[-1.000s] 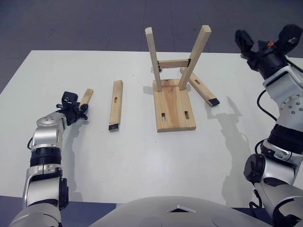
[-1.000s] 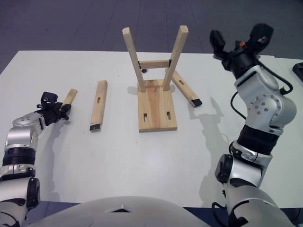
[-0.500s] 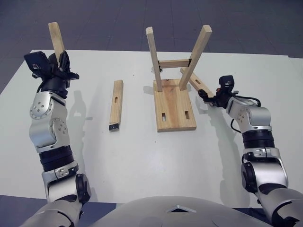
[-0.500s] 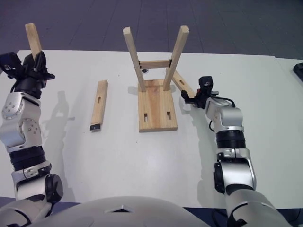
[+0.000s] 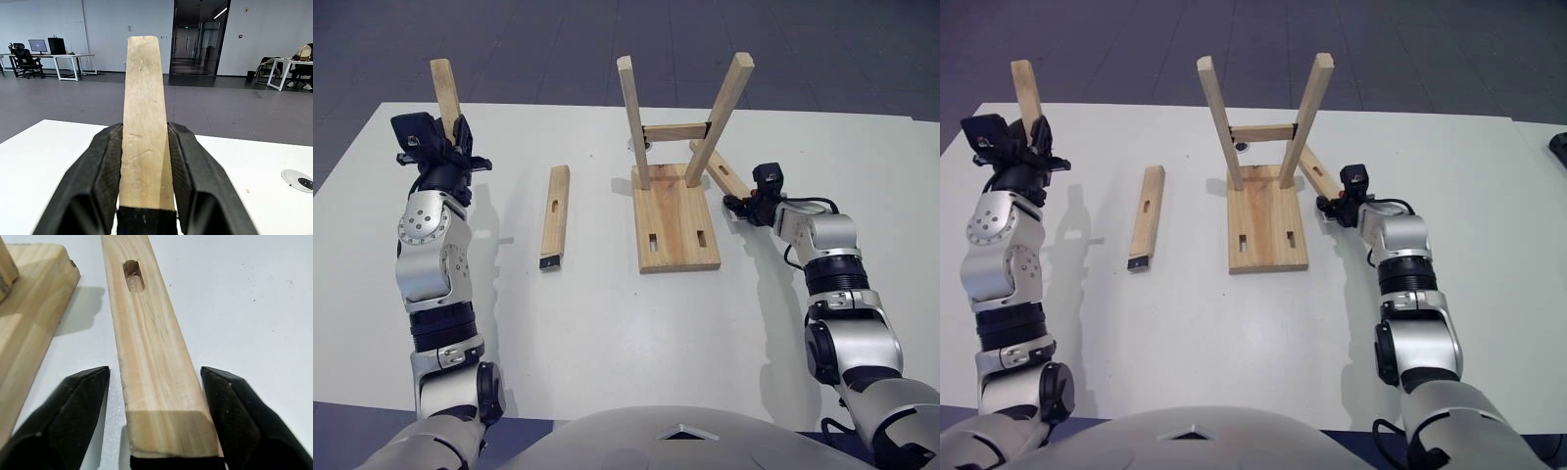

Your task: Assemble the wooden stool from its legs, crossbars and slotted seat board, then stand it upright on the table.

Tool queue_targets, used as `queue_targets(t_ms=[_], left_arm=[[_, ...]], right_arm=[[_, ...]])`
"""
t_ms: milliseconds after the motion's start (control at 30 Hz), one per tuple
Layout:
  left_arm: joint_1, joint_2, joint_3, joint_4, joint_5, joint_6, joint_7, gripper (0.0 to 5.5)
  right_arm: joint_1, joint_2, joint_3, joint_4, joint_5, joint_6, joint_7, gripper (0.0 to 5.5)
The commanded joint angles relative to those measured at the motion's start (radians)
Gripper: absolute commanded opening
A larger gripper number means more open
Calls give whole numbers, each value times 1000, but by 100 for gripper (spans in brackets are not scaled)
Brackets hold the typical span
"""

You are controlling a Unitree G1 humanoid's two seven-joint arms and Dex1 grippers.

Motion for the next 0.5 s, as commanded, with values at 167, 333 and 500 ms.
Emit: queue_targets(t_ms=[167,333,500], left_arm=[[48,-14,2,-51,27,25,47,130],[86,-19,14,-92,33,43,72,130],[116,-27,16,-139,37,64,89,130]], right_arm=[[228,6,-37,-310,0,185,-63,212],[387,8,-86,-559,31,335,-83,206],[471,-7,-138,-740,75,477,-62,206]])
